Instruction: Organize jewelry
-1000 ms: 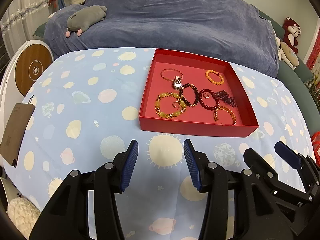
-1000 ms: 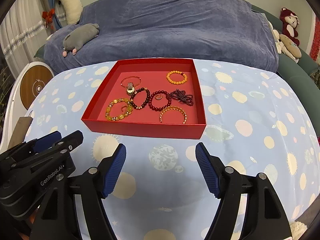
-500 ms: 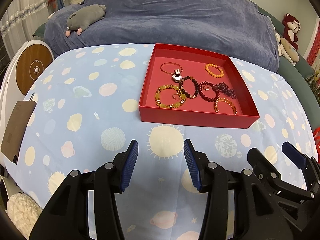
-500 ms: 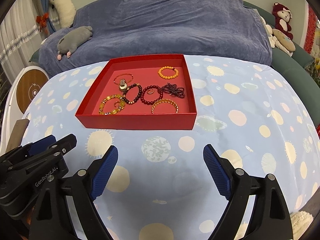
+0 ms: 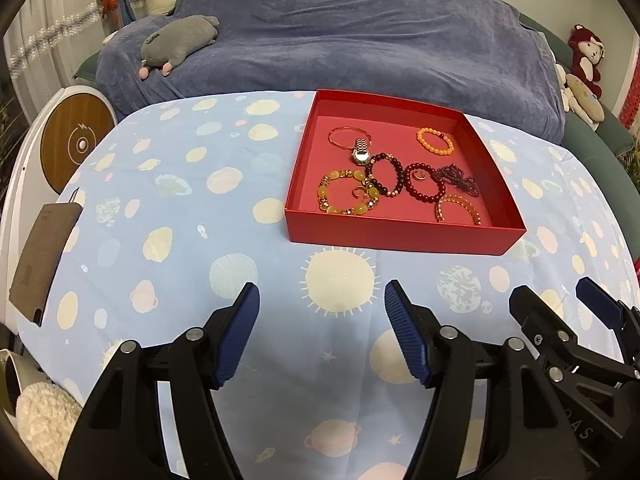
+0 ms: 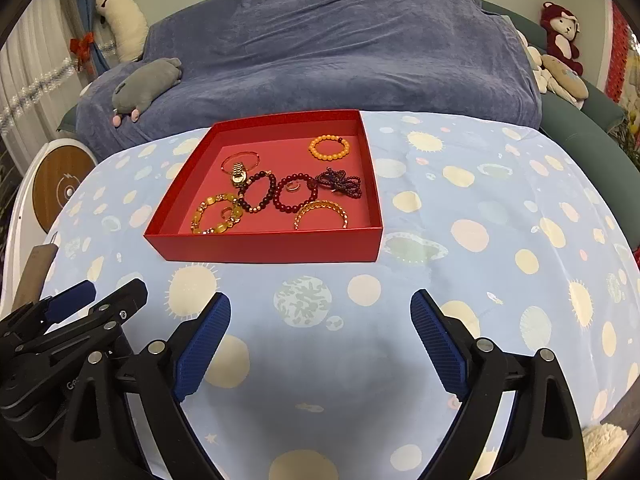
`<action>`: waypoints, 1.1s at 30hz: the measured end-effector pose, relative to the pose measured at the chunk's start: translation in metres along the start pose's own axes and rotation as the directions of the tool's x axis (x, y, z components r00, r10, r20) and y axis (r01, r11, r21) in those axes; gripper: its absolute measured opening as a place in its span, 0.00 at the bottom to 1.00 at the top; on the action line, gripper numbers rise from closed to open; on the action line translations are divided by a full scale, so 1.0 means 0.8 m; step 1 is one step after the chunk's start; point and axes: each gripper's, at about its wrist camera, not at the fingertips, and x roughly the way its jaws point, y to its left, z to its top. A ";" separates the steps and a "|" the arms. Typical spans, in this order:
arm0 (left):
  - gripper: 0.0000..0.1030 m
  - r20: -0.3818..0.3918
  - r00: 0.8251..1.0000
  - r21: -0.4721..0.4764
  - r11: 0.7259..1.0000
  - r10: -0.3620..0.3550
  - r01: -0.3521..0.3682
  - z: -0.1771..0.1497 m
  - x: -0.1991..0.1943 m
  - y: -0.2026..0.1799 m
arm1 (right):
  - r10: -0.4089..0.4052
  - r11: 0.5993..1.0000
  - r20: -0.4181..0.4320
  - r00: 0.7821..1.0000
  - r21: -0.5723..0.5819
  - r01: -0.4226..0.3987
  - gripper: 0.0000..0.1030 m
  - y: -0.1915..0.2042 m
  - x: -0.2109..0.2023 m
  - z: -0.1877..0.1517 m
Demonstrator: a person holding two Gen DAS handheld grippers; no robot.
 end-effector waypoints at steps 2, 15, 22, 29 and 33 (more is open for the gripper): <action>0.69 0.000 1.000 -0.010 1.000 0.000 0.000 0.000 0.000 0.003 | -0.007 1.000 0.002 1.000 0.013 0.007 0.93 -0.005 0.000 0.000; 0.93 0.004 1.000 -0.014 1.000 0.023 -0.023 -0.005 0.002 0.003 | -0.034 0.998 -0.002 0.999 0.049 0.034 0.93 -0.020 0.001 0.002; 0.93 -0.003 1.000 -0.008 1.000 0.025 -0.025 -0.006 0.002 0.002 | -0.052 0.998 0.002 0.999 0.046 0.052 0.93 -0.021 -0.001 -0.001; 0.93 0.003 0.999 -0.037 0.998 0.045 -0.045 -0.006 0.001 0.011 | -0.059 0.996 0.017 0.998 0.068 0.057 0.93 -0.030 -0.008 -0.002; 0.93 0.007 0.999 -0.054 0.998 0.044 -0.044 -0.007 0.000 0.016 | -0.064 0.996 0.014 0.998 0.066 0.063 0.93 -0.033 -0.007 -0.002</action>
